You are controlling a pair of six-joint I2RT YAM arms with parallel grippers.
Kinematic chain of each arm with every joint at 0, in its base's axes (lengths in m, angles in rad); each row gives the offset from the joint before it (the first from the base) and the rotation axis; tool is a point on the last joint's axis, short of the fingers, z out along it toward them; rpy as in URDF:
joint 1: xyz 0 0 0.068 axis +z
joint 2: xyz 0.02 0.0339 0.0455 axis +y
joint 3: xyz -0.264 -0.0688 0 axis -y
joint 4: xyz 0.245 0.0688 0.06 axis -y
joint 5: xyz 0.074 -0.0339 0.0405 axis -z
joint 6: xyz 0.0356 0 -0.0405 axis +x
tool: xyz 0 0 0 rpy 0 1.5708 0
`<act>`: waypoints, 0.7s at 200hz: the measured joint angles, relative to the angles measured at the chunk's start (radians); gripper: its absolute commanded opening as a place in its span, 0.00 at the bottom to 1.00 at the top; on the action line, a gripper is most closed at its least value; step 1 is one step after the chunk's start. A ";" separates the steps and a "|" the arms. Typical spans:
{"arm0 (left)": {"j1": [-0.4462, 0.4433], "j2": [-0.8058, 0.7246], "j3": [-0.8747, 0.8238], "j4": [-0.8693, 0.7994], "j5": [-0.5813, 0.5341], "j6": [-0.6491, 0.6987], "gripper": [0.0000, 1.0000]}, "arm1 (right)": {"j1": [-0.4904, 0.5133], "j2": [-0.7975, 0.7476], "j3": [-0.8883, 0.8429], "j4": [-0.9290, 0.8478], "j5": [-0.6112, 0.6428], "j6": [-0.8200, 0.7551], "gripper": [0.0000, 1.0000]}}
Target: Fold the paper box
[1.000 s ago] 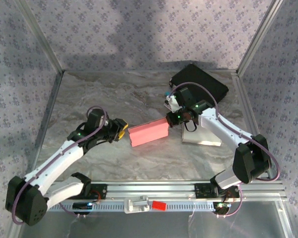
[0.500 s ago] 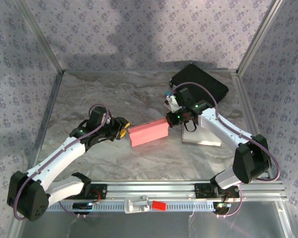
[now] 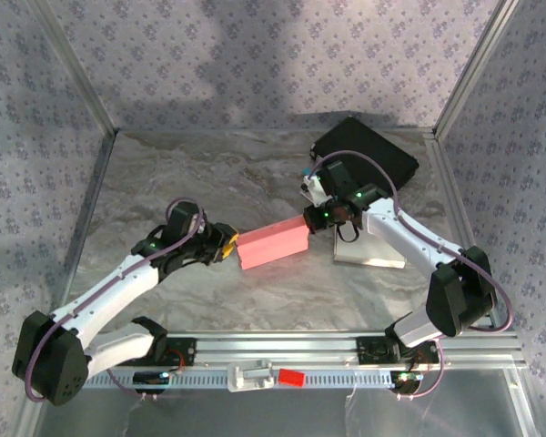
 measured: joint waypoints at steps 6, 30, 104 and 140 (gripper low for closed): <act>-0.002 0.000 -0.003 0.004 0.000 0.000 0.33 | 0.000 0.001 0.002 -0.002 0.002 0.000 0.00; -0.007 -0.004 -0.013 0.019 0.000 0.000 0.31 | 0.002 0.003 0.007 -0.008 0.006 0.004 0.00; -0.011 -0.006 -0.015 0.024 0.000 0.004 0.30 | 0.002 0.005 0.030 -0.061 0.014 0.024 0.19; -0.011 -0.006 -0.015 0.024 0.000 0.005 0.30 | -0.023 -0.007 0.034 -0.092 0.003 0.058 0.32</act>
